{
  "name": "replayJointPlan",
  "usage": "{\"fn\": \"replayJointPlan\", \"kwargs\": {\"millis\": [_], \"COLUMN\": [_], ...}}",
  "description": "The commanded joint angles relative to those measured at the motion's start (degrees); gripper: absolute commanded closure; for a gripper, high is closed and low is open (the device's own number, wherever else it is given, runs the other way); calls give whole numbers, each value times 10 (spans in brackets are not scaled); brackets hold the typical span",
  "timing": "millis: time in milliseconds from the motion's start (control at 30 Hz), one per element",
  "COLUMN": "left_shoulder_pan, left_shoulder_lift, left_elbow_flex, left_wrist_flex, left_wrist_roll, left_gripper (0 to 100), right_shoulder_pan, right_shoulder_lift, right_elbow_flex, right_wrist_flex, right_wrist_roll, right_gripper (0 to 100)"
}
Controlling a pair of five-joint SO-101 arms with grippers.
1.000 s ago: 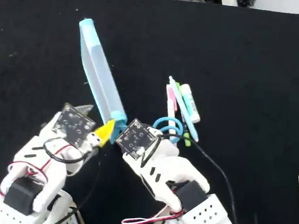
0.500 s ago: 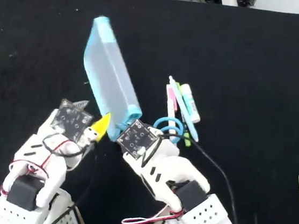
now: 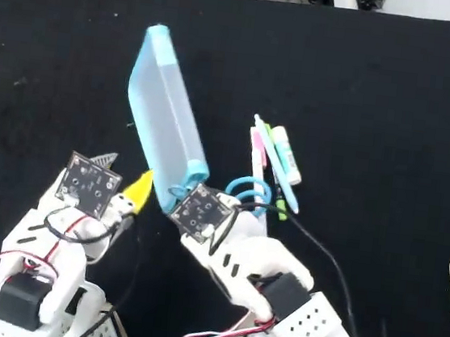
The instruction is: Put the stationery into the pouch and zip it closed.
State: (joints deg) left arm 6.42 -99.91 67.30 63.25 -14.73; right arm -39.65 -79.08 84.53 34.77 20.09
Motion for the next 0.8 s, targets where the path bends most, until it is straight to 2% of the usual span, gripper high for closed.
{"fn": "replayJointPlan", "kwargs": {"millis": [0, 133, 300, 600, 767], "left_shoulder_pan": [-60, -116, -124, -124, -119], "left_shoulder_lift": [0, 0, 0, 0, 0], "left_elbow_flex": [24, 67, 68, -30, -102], "left_wrist_flex": [-46, -100, -104, 4, 62], "left_wrist_roll": [-6, -2, 5, 1, -43], "left_gripper": [790, 791, 790, 790, 789], "right_shoulder_pan": [-23, -33, -62, -64, -62], "right_shoulder_lift": [-13, -13, -13, -13, -13], "right_elbow_flex": [-12, -5, 0, 0, 0], "right_wrist_flex": [-14, -16, -14, -13, -14], "right_wrist_roll": [-4, 0, 0, 0, 0], "right_gripper": [987, 987, 987, 987, 987]}}
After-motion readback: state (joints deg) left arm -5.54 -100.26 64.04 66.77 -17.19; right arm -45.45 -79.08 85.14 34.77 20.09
